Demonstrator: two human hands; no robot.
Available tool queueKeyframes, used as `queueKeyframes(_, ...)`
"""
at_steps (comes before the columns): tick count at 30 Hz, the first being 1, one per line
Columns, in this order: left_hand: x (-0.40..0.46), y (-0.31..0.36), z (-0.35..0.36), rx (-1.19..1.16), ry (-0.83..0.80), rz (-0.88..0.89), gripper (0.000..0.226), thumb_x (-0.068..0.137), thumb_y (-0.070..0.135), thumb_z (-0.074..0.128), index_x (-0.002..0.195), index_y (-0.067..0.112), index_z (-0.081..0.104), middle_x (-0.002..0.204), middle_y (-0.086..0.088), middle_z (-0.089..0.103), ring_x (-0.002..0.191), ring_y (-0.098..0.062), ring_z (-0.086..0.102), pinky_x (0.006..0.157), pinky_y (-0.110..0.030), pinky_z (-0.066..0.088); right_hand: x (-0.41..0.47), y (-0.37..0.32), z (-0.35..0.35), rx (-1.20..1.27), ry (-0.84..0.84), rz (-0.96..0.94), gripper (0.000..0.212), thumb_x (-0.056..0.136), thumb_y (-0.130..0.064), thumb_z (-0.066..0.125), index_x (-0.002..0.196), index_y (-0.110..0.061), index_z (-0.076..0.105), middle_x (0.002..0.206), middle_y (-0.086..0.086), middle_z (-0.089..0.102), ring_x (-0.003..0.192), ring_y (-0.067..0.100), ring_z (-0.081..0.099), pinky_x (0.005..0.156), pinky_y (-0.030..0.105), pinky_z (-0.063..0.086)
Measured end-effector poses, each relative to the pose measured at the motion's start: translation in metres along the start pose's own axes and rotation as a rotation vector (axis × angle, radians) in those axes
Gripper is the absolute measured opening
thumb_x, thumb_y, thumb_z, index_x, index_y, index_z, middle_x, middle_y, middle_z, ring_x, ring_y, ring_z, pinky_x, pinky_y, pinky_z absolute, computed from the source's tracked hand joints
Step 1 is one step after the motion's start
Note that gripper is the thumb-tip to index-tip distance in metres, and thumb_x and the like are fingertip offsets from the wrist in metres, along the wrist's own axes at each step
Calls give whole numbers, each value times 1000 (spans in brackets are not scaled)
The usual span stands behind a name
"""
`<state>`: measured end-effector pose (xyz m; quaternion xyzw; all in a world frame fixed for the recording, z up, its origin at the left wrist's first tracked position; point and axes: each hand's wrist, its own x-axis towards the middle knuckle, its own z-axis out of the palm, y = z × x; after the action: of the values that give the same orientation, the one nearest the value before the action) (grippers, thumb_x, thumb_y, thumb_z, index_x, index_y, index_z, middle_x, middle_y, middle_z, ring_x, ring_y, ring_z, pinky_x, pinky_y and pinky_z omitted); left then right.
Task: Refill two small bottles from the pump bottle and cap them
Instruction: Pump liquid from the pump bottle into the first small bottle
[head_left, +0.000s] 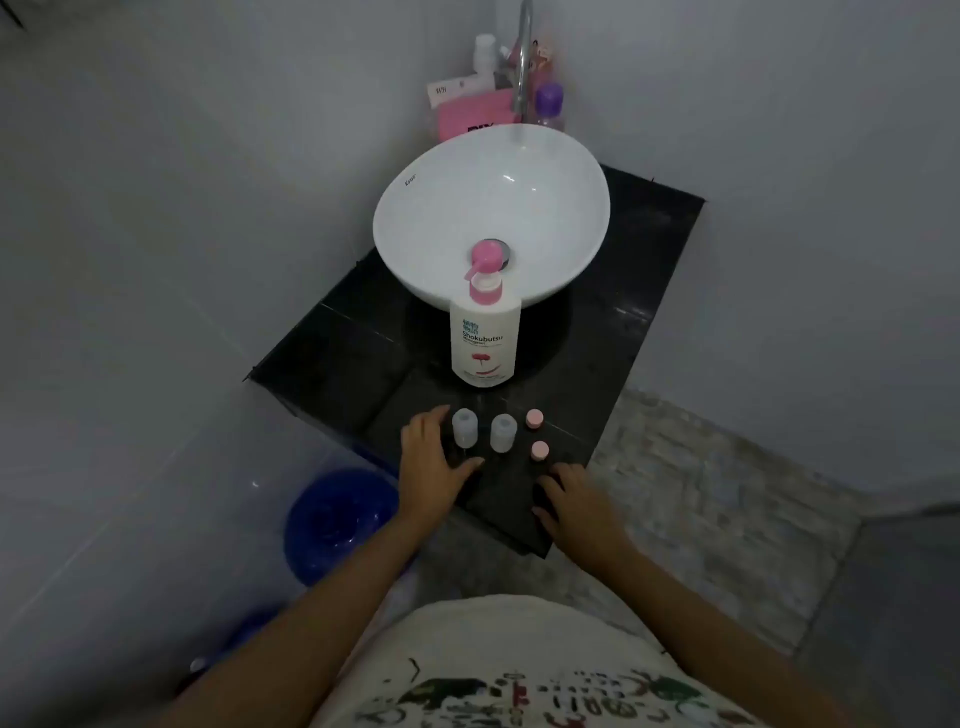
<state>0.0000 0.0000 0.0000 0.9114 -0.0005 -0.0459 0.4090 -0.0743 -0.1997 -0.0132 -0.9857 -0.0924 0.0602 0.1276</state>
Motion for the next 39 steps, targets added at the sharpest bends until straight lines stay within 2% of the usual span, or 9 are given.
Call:
queueKeyframes(8,15,1,-2,-59,-87,-33,35,78,23,72,110,18,60,111,0,64,113,-19,48,92,-33,45,3,-3,-8,-16,-96,34,39,93,-35,50,123,-11,54,127,10,51,114,25,48,93,33,45)
queueKeyframes(14,13,-2,-9,-100,-59,-54,36,81,28,69,116,20,60,115,2,61,112,-11,48,87,-25,41,8,-3,-21,18,-121,10,41,93,-41,46,123,-14,53,128,6,50,116,21,47,90,30,46)
queueKeyframes(16,12,1,-16,-117,-22,-40,39,82,27,69,118,19,58,116,4,60,113,-10,47,87,-23,40,15,-9,-39,108,8,-25,44,90,-47,41,112,-13,60,115,7,59,104,22,56,80,28,48)
queueKeyframes(19,13,11,-31,-137,30,13,37,82,26,69,116,18,58,111,9,57,111,-10,47,82,-13,36,41,-24,-93,341,347,-37,40,89,-46,45,95,-13,67,89,4,66,79,18,62,67,28,50)
queueKeyframes(24,23,40,-58,-130,100,68,37,83,26,68,116,20,56,106,11,52,103,-8,49,77,-12,36,122,-51,-195,537,709,-40,28,91,-37,56,94,-11,65,82,-5,61,71,7,55,62,16,44)
queueKeyframes(26,31,51,-66,-126,110,96,34,83,27,67,115,22,56,104,8,53,99,-10,51,76,-17,40,154,-60,-216,531,672,-25,30,90,-38,56,95,-10,65,86,-5,61,76,7,55,65,15,42)
queueKeyframes(29,42,67,-77,-123,123,128,35,84,26,66,117,20,56,105,2,55,95,-11,53,75,-19,42,192,-65,-221,455,410,12,36,91,-42,54,87,-9,66,84,0,64,76,11,55,70,23,43)
queueKeyframes(33,53,84,-87,-95,105,163,34,84,26,64,117,19,56,102,-2,55,87,-11,54,65,-12,35,211,-67,-214,631,122,53,38,93,-36,54,85,-2,69,76,11,71,68,14,59,74,28,47)
queueKeyframes(39,61,95,-93,-40,99,193,34,85,29,63,117,18,56,101,-5,54,84,-12,53,62,-15,36,211,-68,-204,817,80,75,38,95,-31,50,76,-7,72,63,2,66,65,9,58,77,25,44)
